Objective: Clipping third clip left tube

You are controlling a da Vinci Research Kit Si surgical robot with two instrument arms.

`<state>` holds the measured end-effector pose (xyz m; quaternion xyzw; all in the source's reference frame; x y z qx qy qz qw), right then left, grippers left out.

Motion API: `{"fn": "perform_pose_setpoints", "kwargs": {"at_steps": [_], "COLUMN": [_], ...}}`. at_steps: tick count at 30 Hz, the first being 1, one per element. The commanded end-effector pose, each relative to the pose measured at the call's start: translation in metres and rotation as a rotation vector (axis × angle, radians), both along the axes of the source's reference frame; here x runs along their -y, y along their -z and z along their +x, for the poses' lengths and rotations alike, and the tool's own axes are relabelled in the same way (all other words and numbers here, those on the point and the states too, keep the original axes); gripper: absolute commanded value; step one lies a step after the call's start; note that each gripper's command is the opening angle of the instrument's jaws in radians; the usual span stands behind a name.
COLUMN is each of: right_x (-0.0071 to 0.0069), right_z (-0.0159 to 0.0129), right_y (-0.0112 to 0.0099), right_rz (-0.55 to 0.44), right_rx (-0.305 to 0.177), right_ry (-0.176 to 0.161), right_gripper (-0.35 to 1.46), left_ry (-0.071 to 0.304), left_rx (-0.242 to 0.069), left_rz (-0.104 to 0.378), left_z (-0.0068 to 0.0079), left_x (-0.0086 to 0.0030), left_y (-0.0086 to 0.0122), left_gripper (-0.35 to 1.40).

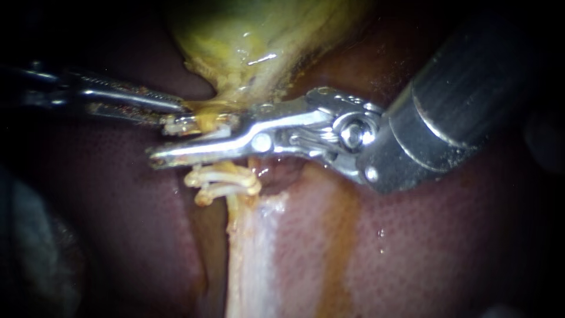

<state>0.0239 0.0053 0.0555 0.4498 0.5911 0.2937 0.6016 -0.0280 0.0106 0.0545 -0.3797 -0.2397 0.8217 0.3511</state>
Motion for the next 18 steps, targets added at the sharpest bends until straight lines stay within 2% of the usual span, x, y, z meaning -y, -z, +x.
{"fn": "perform_pose_setpoints", "kwargs": {"at_steps": [1, 6, 10, 18], "right_x": [0.0000, 0.0001, 0.0001, 0.0001], "right_z": [-0.0001, -0.0003, -0.0006, -0.0011], "right_y": [-0.0001, -0.0001, -0.0001, -0.0006], "right_rz": [-0.001, -0.006, 0.028, 0.066], "right_rx": [0.001, -0.003, 0.004, 0.012], "right_ry": [0.000, 0.004, 0.011, 0.018], "right_gripper": [0.45, 0.37, 0.27, -0.01], "left_ry": [0.000, 0.000, 0.000, 0.000], "left_rx": [0.000, 0.000, 0.000, 0.000], "left_rz": [0.000, 0.000, 0.000, 0.000], "left_z": [0.0000, 0.0000, 0.0000, 0.0000], "left_x": [0.0000, 0.0000, 0.0000, 0.0000], "left_y": [0.0000, -0.0001, -0.0001, -0.0002], "left_gripper": [-0.35, -0.35, -0.35, -0.35]}}
